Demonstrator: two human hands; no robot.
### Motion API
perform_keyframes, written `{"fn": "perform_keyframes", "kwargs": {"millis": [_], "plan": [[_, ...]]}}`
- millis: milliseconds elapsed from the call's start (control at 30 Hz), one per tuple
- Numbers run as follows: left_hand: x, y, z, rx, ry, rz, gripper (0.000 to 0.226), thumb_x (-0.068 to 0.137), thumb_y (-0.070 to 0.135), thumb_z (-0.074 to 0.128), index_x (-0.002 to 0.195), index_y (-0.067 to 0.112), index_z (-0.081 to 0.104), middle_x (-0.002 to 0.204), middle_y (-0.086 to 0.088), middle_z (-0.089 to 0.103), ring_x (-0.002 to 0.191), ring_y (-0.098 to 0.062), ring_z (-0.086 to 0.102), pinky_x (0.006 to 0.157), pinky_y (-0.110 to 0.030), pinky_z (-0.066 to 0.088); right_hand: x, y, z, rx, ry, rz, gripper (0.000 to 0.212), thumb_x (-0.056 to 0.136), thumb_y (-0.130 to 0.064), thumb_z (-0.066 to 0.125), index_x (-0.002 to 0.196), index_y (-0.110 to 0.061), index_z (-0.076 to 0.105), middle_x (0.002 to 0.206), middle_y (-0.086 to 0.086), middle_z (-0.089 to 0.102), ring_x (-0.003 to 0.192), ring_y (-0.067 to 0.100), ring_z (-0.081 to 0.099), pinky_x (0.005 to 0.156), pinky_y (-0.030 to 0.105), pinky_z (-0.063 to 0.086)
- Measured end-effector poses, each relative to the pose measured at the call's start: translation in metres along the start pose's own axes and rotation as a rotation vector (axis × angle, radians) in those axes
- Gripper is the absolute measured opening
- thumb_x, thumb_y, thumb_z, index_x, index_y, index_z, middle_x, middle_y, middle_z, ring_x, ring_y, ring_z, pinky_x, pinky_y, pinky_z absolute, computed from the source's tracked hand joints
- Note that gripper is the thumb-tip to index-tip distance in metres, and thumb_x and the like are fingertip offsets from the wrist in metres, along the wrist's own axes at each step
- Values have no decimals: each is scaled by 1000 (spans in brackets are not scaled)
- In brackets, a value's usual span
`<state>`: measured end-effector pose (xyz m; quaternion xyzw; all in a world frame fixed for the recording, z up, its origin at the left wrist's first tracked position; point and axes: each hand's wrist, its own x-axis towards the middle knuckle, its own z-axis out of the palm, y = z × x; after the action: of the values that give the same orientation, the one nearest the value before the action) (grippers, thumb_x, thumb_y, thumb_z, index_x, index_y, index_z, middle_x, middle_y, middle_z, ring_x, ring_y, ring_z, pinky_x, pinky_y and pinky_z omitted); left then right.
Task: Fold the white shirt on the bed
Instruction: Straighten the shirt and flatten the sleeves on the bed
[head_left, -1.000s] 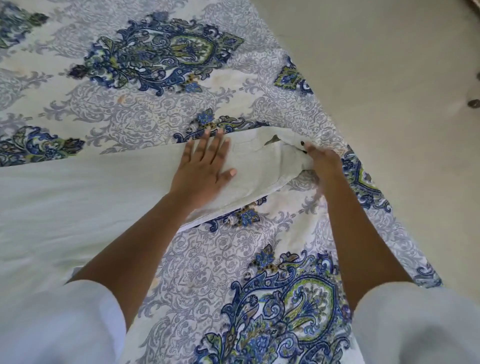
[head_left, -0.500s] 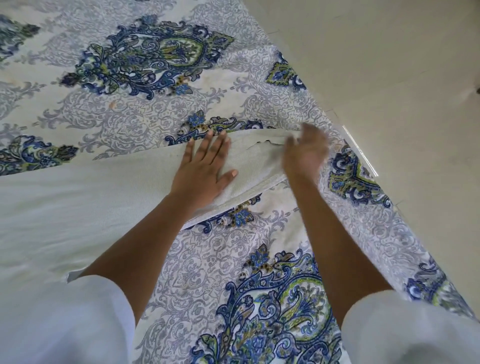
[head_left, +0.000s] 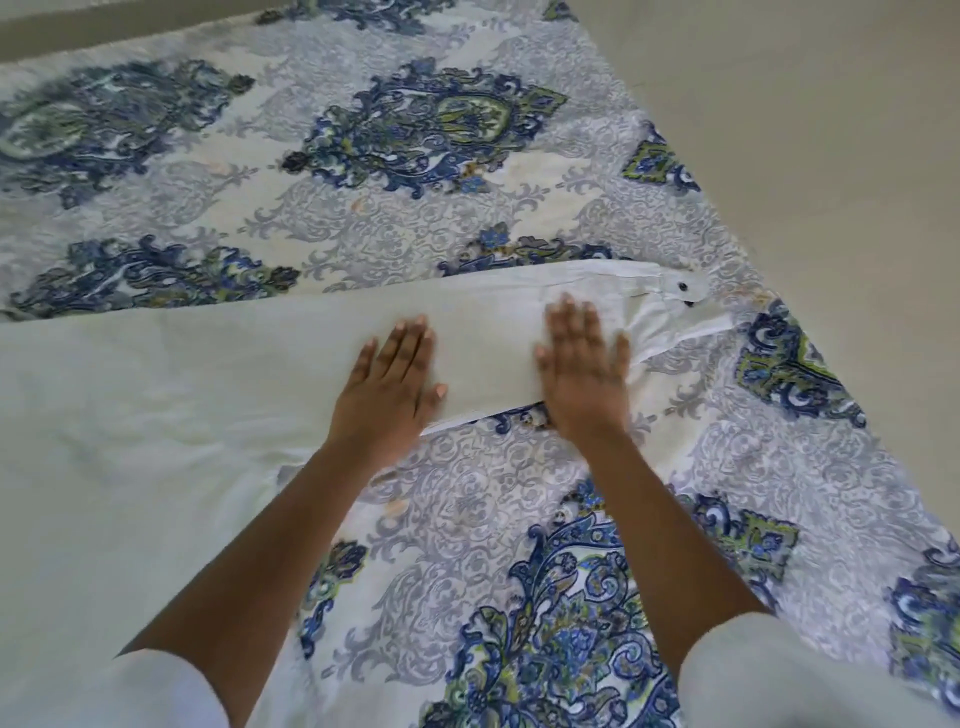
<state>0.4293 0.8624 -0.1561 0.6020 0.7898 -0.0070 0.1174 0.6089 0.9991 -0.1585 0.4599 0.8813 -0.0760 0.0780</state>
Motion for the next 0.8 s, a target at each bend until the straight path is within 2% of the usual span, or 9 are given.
{"fn": "perform_keyframes", "kwargs": {"millis": [133, 267, 333, 400, 500, 533, 600, 700, 800], "plan": [[-53, -49, -5, -6, 5, -205, 82, 81, 51, -2, 148, 6, 11, 157, -10, 7, 146, -25, 8, 116, -41, 4, -3, -20, -11, 74, -26, 210, 57, 100, -39, 14, 150, -15, -1, 158, 5, -9, 146, 22, -10, 114, 52, -6], [-80, -63, 1, -21, -4, -208, 68, 90, 43, 18, 144, 2, 28, 152, -14, 27, 139, -30, 30, 111, -47, 24, -28, -133, 1, 67, 25, -190, 59, 93, -35, 16, 146, -13, 28, 155, 7, 23, 143, 27, 23, 111, 56, 17], [-96, -78, 5, -41, 11, -262, 63, 92, 39, 20, 144, 3, 29, 152, -12, 28, 139, -27, 30, 111, -46, 25, -36, -140, 15, 43, -39, -248, 58, 95, -38, 9, 150, -18, 9, 159, -1, 3, 147, 22, 3, 115, 50, 4], [-127, -99, 7, -47, 34, -323, 63, 93, 39, 18, 145, 5, 28, 153, -10, 27, 140, -25, 27, 113, -44, 22, -38, -126, 22, 52, -54, -130, 56, 97, -39, 7, 149, -21, -5, 158, -3, -12, 146, 19, -12, 115, 46, -8], [-168, -116, 9, -20, -10, -339, 61, 94, 38, 21, 142, 4, 35, 150, -11, 33, 137, -27, 35, 110, -45, 28, -45, -129, 11, 25, -67, 35, 57, 100, -37, 12, 149, -16, -6, 158, 4, -14, 145, 22, -14, 115, 46, -10], [-177, -119, 8, -28, -29, -353, 61, 93, 38, 21, 141, 4, 38, 148, -12, 36, 135, -28, 38, 108, -47, 30, -51, -145, 9, 38, -73, 12, 57, 99, -36, 12, 150, -15, -4, 158, 8, -12, 146, 24, -11, 115, 47, -8], [-180, -115, 4, -71, -62, -376, 67, 91, 41, 11, 143, 5, 34, 151, -11, 30, 138, -28, 33, 110, -47, 26, -65, -173, 8, 60, -68, -142, 62, 92, -38, 1, 150, -17, 2, 159, 8, -5, 146, 25, -5, 116, 48, -4], [-195, -116, -7, -147, -62, -427, 75, 85, 45, -6, 149, 11, 12, 158, -3, 8, 146, -18, 9, 117, -38, 7, -90, -209, 1, 178, -91, -274, 83, 74, -44, -11, 149, -24, 18, 159, 2, 6, 147, 22, 3, 117, 45, 0], [-227, -125, -23, -220, -44, -477, 57, 98, 37, 10, 149, 12, 16, 158, -2, 12, 146, -14, 8, 116, -31, 6, -112, -240, -13, 337, -101, -316, 72, 83, -43, 4, 140, -20, 42, 152, 5, 33, 142, 23, 26, 115, 41, 17]]}}
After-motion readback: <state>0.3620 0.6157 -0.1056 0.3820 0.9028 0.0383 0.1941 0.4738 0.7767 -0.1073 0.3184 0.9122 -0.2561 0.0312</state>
